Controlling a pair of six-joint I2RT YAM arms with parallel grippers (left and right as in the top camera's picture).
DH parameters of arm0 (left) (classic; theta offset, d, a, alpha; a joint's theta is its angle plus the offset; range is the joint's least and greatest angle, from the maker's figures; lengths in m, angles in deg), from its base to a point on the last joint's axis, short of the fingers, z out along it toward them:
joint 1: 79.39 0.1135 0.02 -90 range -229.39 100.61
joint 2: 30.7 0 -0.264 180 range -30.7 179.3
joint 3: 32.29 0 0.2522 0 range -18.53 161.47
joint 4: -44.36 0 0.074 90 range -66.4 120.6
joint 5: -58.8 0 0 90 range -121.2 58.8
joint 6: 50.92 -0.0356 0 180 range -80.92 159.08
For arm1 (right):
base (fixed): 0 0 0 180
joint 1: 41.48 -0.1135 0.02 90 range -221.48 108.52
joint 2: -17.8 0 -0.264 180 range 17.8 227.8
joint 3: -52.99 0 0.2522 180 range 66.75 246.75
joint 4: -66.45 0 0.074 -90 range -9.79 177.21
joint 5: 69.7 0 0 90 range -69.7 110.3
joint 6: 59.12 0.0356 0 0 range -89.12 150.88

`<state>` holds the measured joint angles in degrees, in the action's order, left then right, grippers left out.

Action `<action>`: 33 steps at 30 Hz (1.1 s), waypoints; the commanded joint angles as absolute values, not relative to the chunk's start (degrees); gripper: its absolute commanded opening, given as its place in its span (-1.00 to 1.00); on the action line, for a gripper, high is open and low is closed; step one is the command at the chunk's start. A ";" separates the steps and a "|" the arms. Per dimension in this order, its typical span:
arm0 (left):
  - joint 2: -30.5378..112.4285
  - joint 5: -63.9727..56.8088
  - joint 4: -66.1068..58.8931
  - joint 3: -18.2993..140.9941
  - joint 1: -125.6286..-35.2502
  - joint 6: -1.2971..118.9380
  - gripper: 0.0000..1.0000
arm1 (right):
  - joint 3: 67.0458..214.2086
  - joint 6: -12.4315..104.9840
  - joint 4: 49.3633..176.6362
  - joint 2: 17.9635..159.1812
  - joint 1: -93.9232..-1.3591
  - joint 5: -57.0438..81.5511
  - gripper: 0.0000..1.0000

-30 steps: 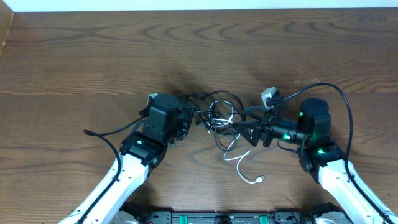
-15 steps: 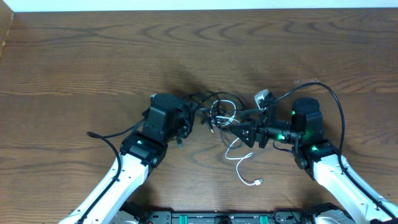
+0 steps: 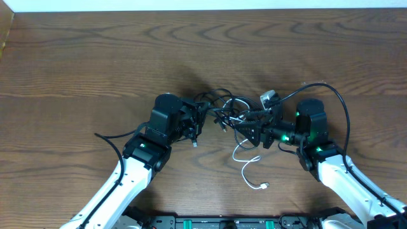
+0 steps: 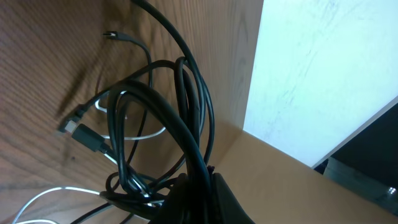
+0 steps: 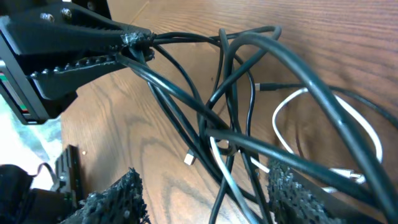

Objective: Untangle cables

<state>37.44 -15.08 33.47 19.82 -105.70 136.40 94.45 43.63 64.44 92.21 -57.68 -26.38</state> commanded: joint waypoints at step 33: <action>37.00 -13.61 33.65 20.54 -105.56 136.66 -0.85 | 94.83 41.05 66.72 94.05 -59.65 -19.23 -0.49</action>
<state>37.44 -14.55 33.45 19.82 -105.70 136.58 94.45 41.73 66.67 93.72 -59.19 -19.89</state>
